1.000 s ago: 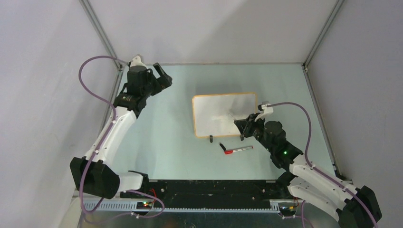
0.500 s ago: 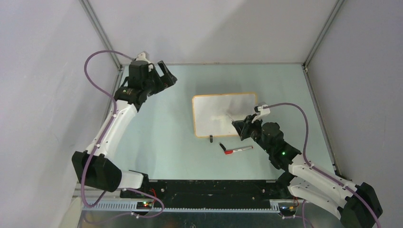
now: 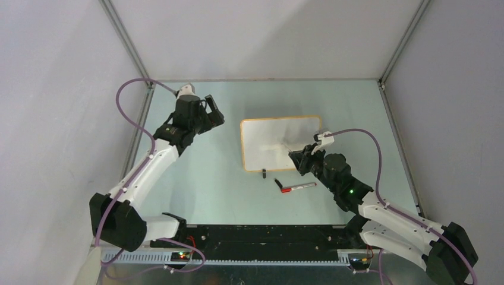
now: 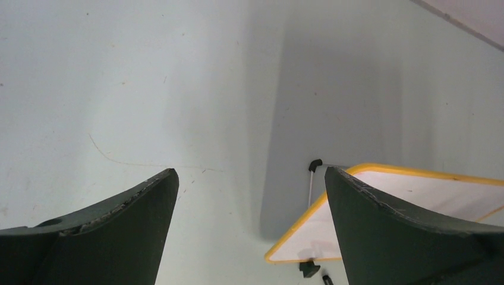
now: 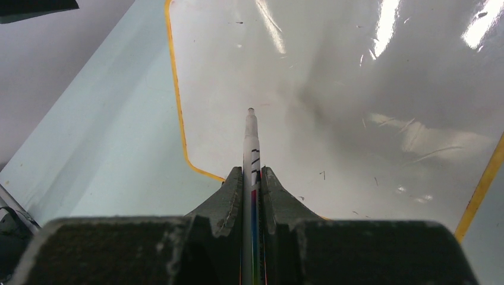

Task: Write a sentence on the whiteboard
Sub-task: Hold the whiteboard at the center of the board.

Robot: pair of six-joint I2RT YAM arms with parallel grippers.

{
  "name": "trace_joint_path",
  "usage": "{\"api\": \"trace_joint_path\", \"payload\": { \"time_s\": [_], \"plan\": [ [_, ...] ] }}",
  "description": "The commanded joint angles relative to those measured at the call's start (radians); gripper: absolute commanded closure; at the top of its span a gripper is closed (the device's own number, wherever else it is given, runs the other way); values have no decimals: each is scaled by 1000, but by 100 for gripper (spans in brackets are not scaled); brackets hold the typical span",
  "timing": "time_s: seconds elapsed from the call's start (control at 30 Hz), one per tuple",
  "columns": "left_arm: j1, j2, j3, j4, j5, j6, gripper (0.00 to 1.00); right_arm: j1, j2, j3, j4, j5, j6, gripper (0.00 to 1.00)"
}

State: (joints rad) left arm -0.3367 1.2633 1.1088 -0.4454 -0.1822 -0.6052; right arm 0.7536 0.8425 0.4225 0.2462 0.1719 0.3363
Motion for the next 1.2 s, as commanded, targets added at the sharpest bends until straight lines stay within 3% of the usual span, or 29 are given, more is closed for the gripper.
{"api": "trace_joint_path", "payload": {
  "time_s": [0.0, 0.2, 0.33, 0.53, 0.8, 1.17],
  "plan": [
    [-17, -26, -67, 177, -91, -52, 1, 10, 13, -3, 62, 27, -18, 100],
    [-22, -108, -255, 398, -155, 14, 1, 17, 12, -4, 59, 35, -20, 100],
    [-22, -139, -385, 604, -109, 82, 1, 18, 26, -3, 64, 58, -27, 100],
    [-21, -16, -352, 655, 75, 121, 1, 22, 35, -3, 66, 52, -38, 100],
    [-21, -67, -443, 725, 11, 147, 1, 44, 32, -3, 69, 70, -62, 100],
    [-20, -22, -425, 693, -12, 73, 2, 55, 55, 1, 77, 95, -81, 100]
  ]
}}
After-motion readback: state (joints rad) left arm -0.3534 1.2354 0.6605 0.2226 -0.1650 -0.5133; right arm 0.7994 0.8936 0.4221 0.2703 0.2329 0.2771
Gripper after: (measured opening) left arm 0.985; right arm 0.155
